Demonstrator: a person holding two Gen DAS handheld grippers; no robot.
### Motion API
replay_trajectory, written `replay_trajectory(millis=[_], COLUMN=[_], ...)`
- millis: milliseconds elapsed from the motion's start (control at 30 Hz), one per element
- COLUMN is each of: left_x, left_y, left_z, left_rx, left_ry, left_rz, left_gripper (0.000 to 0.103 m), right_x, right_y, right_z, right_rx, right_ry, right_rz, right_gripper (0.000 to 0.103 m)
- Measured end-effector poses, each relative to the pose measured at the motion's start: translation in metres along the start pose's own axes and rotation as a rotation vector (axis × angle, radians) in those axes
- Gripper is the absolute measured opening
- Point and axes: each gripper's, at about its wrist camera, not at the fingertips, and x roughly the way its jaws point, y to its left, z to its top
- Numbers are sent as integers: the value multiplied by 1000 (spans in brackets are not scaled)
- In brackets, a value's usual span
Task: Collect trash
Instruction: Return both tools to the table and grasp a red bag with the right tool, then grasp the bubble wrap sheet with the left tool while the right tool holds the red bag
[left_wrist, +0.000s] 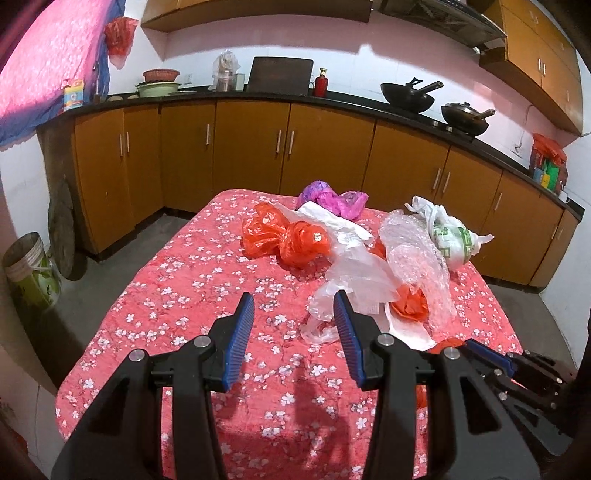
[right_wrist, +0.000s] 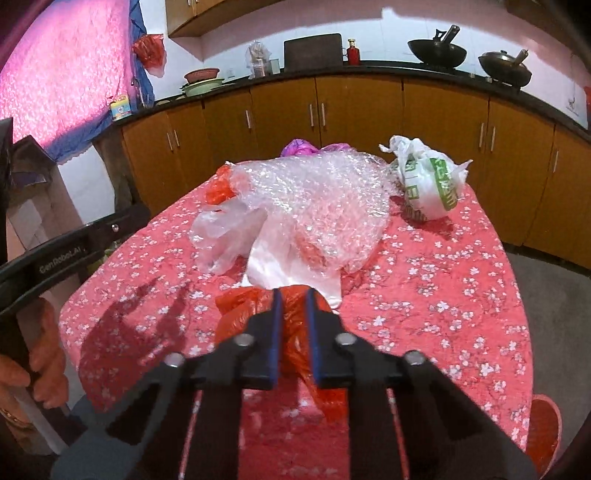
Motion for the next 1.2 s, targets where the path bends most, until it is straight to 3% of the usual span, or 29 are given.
replay_trajectory(millis=[233, 633, 933, 1200], left_x=[2, 11, 27, 57], left_y=[-4, -27, -70, -97], left_z=[-4, 4, 20, 28], left_rx=[8, 80, 102, 84], left_ry=[11, -1, 0, 69], left_rz=[-4, -21, -109, -156], left_gripper=[46, 52, 59, 59], right_x=[-12, -30, -39, -51], right_y=[-16, -56, -59, -81], right_z=[-2, 9, 10, 3], right_rx=[59, 125, 111, 145], right_ry=[-39, -130, -177, -196], right_rz=[-39, -211, -271, -336], right_gripper=[4, 4, 4, 4])
